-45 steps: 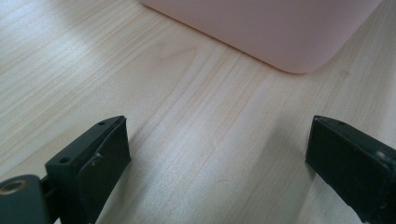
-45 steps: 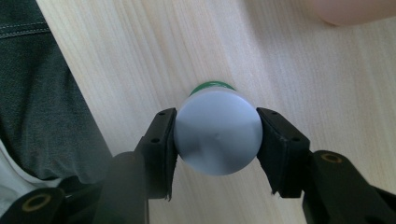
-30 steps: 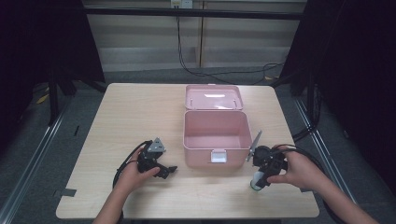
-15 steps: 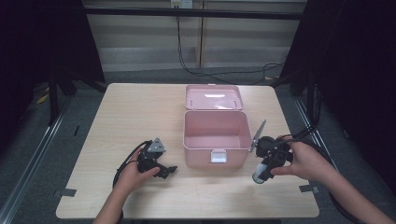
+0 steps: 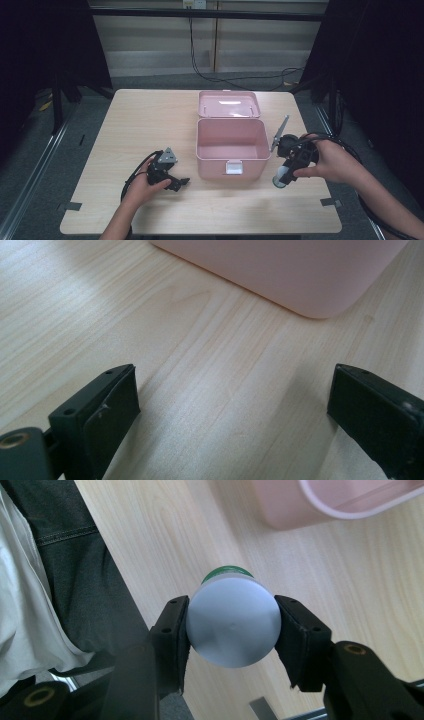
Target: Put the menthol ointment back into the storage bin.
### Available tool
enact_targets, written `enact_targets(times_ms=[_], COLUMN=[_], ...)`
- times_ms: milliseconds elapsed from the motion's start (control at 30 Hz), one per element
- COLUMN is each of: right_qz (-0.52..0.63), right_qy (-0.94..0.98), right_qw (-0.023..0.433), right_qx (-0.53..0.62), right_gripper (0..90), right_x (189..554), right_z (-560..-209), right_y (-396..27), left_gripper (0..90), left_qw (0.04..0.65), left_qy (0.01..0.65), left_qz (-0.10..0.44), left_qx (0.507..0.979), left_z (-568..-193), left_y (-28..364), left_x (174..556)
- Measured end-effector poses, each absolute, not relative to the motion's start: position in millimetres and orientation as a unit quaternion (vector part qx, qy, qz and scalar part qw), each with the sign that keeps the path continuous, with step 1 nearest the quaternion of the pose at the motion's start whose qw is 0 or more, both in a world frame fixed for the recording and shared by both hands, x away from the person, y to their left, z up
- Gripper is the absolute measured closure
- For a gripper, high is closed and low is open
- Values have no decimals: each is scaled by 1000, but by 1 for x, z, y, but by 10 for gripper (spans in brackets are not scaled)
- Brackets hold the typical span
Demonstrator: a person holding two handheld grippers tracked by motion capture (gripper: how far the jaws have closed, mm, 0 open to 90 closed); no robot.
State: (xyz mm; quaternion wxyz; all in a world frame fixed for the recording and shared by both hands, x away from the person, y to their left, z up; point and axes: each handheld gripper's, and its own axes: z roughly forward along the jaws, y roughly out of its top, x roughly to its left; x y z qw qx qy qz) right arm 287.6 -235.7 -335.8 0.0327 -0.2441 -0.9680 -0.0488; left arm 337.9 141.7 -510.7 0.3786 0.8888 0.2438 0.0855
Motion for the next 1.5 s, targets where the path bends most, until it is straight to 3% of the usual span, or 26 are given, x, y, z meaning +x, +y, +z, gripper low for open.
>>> enact_targets(times_ms=[900, 1500], right_qz=[-46, -42], right_qy=[-961, -953], right_qw=[16, -2], right_qx=[-272, -301], right_gripper=[506, 506], right_x=[314, 343], right_z=[-284, -273], right_y=[-226, -213], left_gripper=[56, 57], left_qw=[378, 377], left_qy=[244, 244], left_qz=[85, 85], left_qx=[889, 889], left_z=[-510, -510], left_y=[142, 142], left_x=[338, 338])
